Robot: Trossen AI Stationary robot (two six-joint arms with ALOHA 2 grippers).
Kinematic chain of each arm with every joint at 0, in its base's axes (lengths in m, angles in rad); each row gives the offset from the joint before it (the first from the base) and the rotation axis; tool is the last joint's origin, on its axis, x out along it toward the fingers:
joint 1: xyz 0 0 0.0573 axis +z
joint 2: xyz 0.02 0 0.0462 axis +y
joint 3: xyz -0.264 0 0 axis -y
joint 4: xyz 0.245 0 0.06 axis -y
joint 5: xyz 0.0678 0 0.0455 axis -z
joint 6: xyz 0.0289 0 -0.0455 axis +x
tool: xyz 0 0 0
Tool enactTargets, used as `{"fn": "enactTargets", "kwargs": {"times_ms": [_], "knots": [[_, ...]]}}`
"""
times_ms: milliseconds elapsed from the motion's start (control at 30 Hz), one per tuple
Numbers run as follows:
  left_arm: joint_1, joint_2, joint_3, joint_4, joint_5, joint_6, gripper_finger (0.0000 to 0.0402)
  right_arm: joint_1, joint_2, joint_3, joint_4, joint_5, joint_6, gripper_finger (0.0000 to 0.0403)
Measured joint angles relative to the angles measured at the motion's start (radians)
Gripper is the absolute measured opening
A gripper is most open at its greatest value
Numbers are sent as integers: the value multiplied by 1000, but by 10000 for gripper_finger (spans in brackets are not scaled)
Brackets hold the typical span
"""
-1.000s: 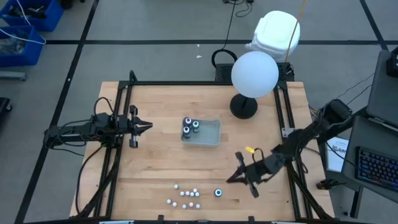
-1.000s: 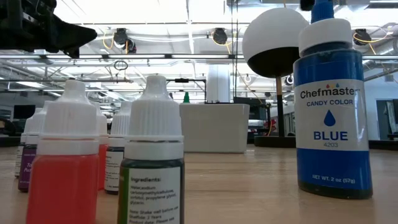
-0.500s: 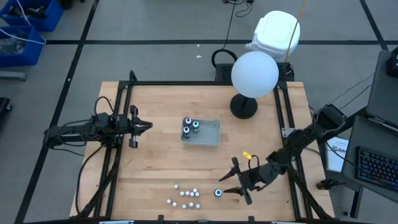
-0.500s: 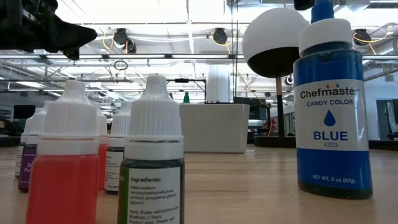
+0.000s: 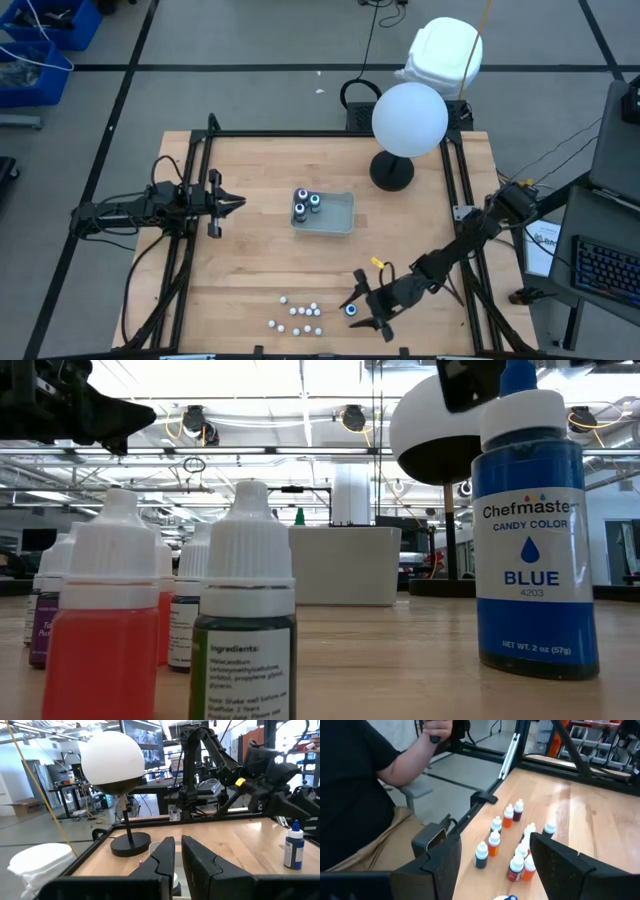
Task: Pick & Place food coloring
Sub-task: Put the large blue food coloring bottle into the gray bin
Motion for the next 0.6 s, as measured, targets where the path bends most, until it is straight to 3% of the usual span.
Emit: {"fn": "enactTargets", "kwargs": {"times_ms": [467,600], "knots": [[0,0,0,0,0,-4,42,-3,12,0,-99,3,15,245],[0,0,0,-1,0,-6,42,-3,12,0,-153,54,14,259]]}}
